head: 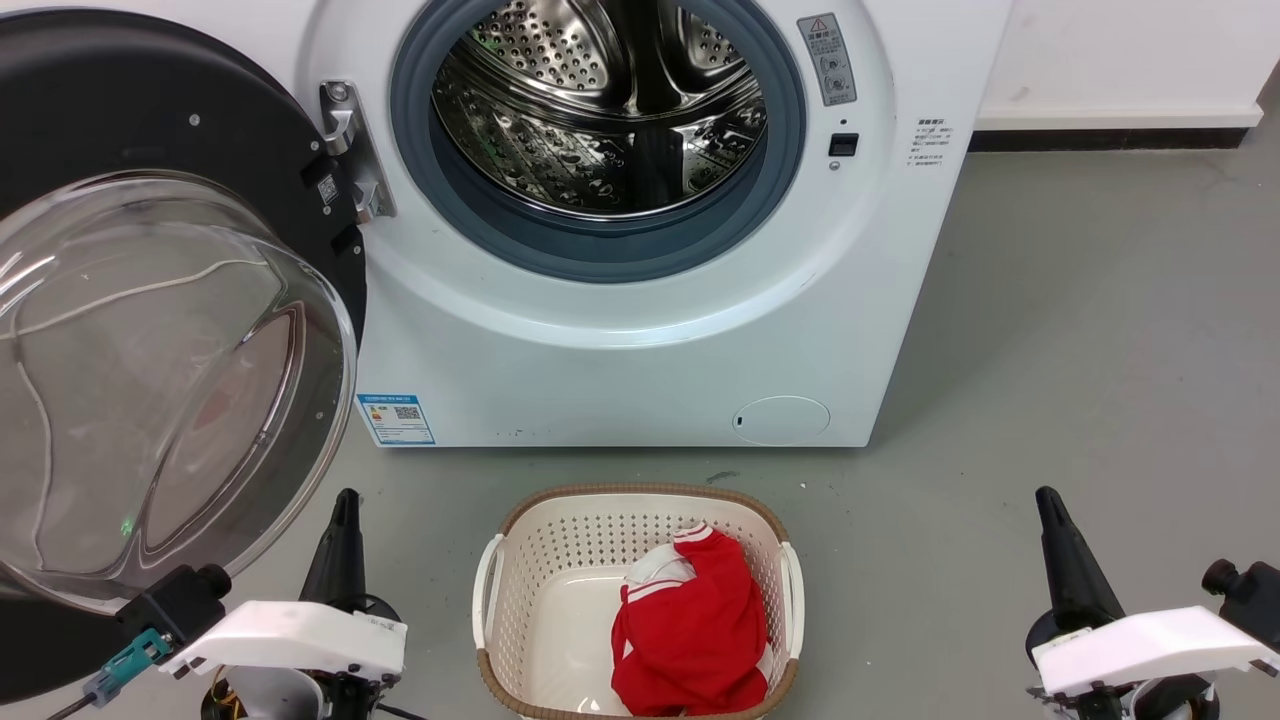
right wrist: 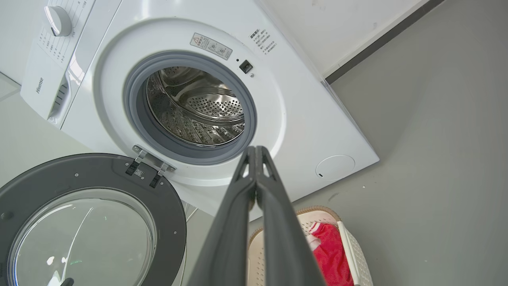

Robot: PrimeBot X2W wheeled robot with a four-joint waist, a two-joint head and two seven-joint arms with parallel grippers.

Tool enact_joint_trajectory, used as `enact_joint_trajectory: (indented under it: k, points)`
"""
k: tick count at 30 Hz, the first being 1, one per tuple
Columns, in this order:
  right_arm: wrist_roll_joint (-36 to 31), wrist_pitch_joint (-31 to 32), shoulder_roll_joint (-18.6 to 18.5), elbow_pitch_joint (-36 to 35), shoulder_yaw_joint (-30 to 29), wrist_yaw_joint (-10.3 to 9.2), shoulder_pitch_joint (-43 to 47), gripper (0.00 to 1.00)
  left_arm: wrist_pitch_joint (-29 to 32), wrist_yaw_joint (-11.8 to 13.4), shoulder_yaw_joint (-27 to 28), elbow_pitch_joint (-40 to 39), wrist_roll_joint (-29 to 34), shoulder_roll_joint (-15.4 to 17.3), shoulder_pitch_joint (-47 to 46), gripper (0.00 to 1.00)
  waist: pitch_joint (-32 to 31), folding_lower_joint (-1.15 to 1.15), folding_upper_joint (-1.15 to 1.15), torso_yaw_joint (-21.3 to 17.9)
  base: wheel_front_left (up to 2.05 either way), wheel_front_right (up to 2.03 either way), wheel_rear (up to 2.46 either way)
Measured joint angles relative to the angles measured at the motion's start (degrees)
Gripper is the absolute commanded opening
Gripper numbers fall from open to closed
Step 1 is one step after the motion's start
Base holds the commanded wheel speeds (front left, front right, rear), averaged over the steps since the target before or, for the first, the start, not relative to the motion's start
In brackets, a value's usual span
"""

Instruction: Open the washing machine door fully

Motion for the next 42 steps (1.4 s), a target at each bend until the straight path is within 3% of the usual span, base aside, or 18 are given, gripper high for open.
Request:
enact_joint_trajectory:
  k: [42]
  points:
    - [28.4, 5.2, -0.3, 3.1, -2.0, 0.00, -3.3, 0.00, 6.9, -2.9, 2.8, 1.5, -27.6, -1.1, -1.4, 0.00, 0.1, 0.00, 0.00, 0.1, 0.00, 0.00, 0.00]
